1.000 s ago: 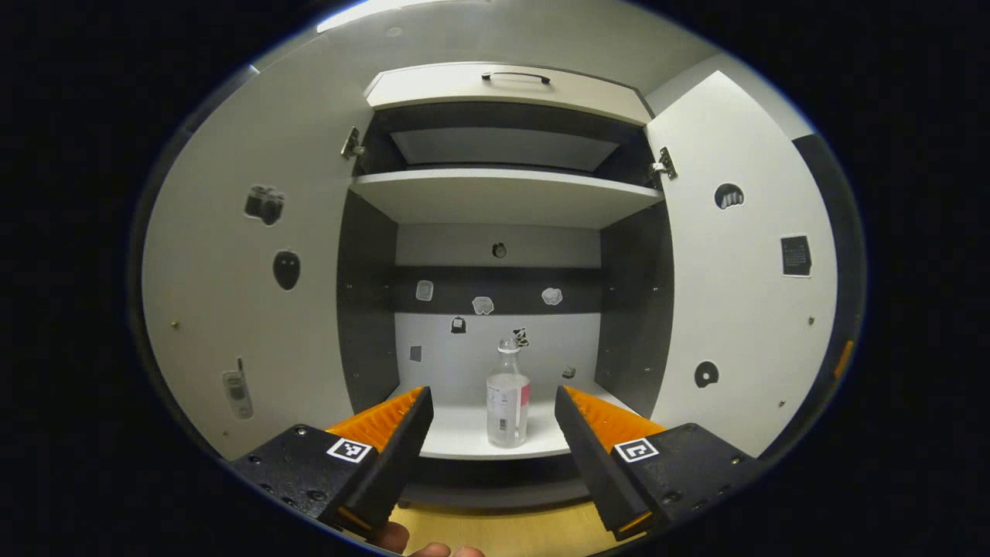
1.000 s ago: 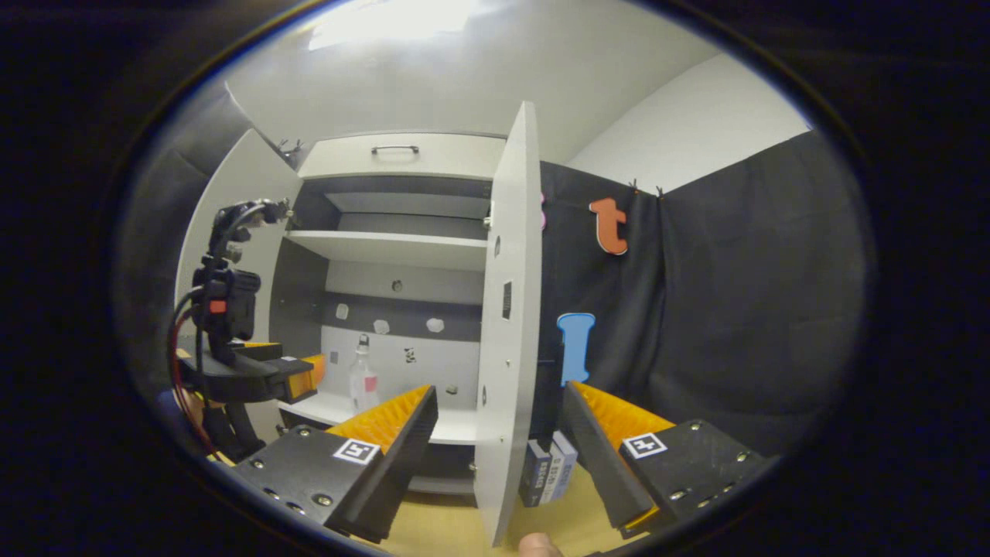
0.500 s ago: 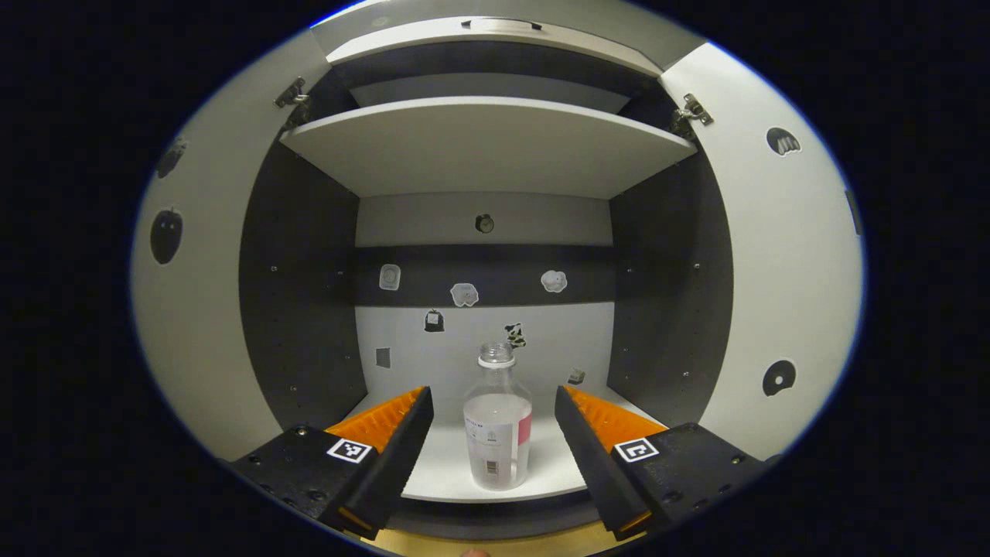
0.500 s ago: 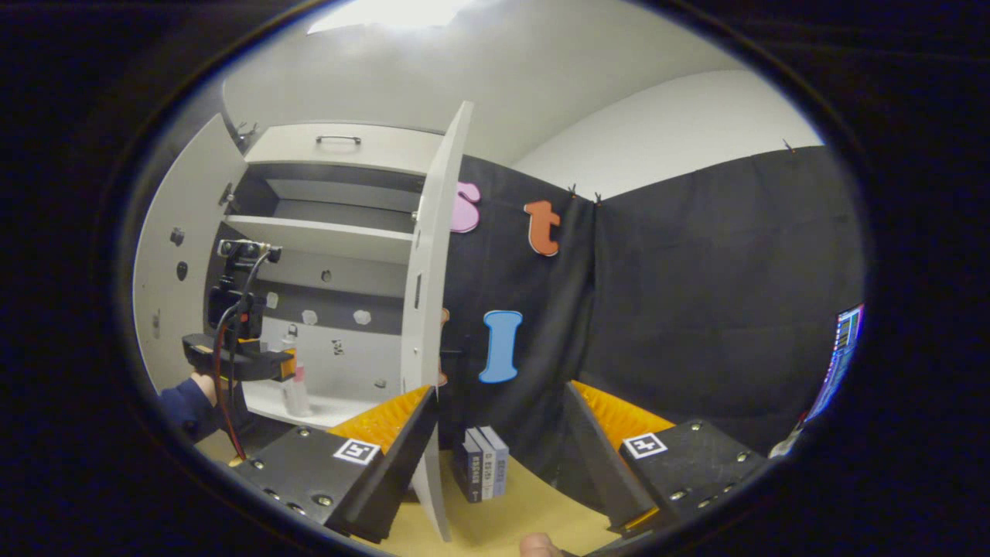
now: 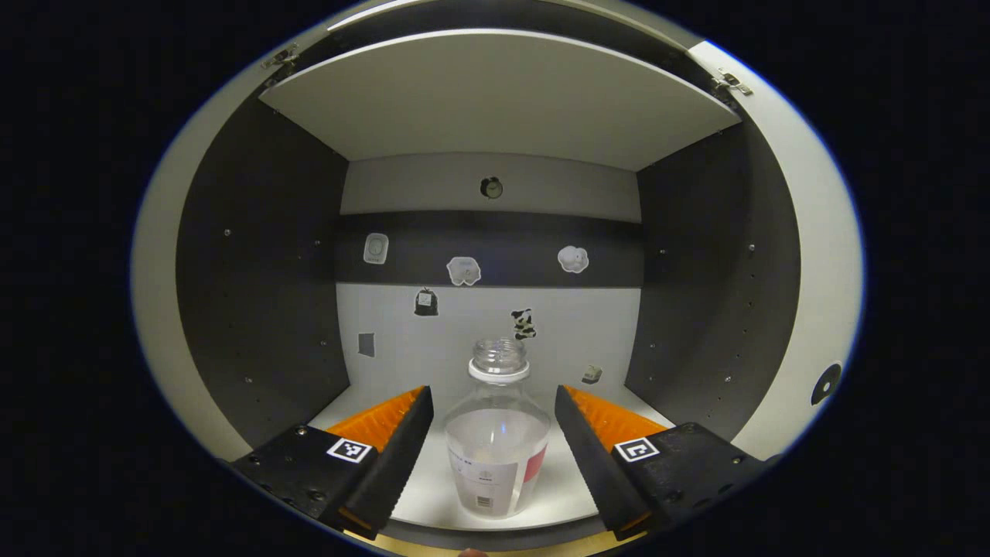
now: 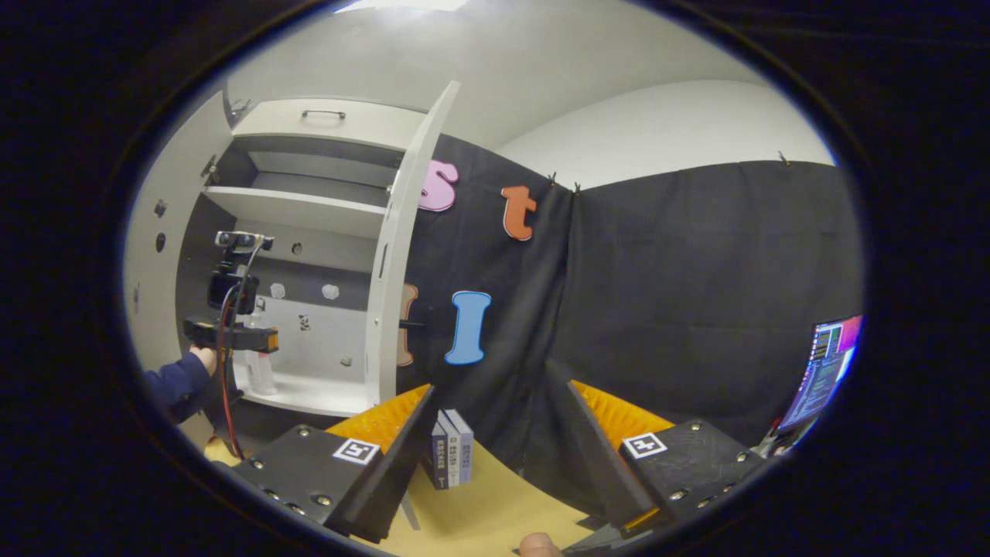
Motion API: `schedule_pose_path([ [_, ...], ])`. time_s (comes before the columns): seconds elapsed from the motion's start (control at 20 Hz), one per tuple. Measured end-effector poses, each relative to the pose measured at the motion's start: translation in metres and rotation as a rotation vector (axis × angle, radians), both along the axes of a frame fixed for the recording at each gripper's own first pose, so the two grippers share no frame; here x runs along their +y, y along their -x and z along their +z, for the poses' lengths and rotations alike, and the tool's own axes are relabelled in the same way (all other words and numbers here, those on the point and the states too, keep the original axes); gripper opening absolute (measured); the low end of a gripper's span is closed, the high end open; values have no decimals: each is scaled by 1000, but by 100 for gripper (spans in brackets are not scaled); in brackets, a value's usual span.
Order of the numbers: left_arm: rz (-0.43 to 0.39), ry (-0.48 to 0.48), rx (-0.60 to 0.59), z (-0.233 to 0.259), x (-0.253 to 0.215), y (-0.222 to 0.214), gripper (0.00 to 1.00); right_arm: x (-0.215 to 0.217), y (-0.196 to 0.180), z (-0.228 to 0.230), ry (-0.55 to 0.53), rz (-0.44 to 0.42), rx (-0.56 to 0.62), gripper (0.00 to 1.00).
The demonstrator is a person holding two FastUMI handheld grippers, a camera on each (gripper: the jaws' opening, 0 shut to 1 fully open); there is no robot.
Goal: Grasp the bottle in the cabinet with the left hand and place it on the coaster, then close the right door with the right hand and the left door with the left hand.
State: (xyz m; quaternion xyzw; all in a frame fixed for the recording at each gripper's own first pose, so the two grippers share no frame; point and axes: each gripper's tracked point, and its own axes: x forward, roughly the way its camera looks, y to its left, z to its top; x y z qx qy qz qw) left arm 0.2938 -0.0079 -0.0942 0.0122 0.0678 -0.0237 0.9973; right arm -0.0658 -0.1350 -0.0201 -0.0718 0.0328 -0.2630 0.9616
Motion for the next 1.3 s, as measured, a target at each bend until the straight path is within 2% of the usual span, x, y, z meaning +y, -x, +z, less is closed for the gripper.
schedule_pose_path([
  [0.15, 10, 9, 2, 0, 2, -1, 76, -1, 1, -3, -12, 2, 8, 94],
  [0.2, 8, 14, 2, 2, 2, 0, 76, -2, 0, -3, -14, 6, 6, 99],
  [0.25, 4, 27, 3, 3, 2, 2, 76, -2, -1, -2, -16, 12, 3, 99],
  [0.3, -3, 40, 4, 4, 1, 6, 76, -3, -4, -2, -16, 18, 0, 94],
  [0.35, -8, 47, 6, 5, 1, 10, 76, -3, -5, -1, -16, 26, -2, 94],
  [0.4, -13, 53, 6, 8, 2, 15, 76, -3, -5, -1, -18, 35, -3, 98],
  [0.45, -22, 58, 0, 11, 1, 21, 76, -2, -5, 0, -22, 46, -6, 94],
  [0.5, -29, 64, -9, 16, 1, 28, 76, -2, -5, 0, -27, 58, -10, 98],
  [0.55, -37, 68, -16, 19, 1, 36, 76, -2, -6, 1, -33, 70, -13, 98],
  [0.65, -67, 80, -25, 25, -1, 56, 76, 0, -6, 2, -43, 95, -20, 98],
  [0.7, -86, 87, -25, 26, -3, 66, 76, 2, -5, 1, -47, 106, -23, 94],
  [0.75, -109, 95, -22, 26, -6, 76, 76, 4, -3, 2, -50, 118, -25, 98],
  [0.8, -131, 102, -21, 25, -7, 87, 76, 5, -3, 2, -53, 131, -27, 98],
  [0.85, -148, 107, -21, 23, -8, 97, 76, 7, -2, 2, -58, 146, -29, 98],
  [0.9, -162, 108, -17, 20, -8, 107, 76, 8, -1, 2, -63, 161, -31, 94],
  [0.95, -175, 110, -9, 14, -7, 118, 76, 9, -1, 2, -67, 176, -32, 99],
  [1.0, -191, 115, 3, 9, -8, 129, 75, 10, -2, 1, -70, 190, -33, 99],
  [1.05, -205, 122, 15, 1, -8, 140, 76, 11, -3, 2, -74, 204, -35, 94],
  [1.1, -220, 133, 28, -5, -8, 150, 76, 11, -2, 2, -77, 217, -36, 99],
  [1.3, -253, 170, 87, -41, -4, 191, 76, 14, -5, 4, -83, 262, -47, 98],
])
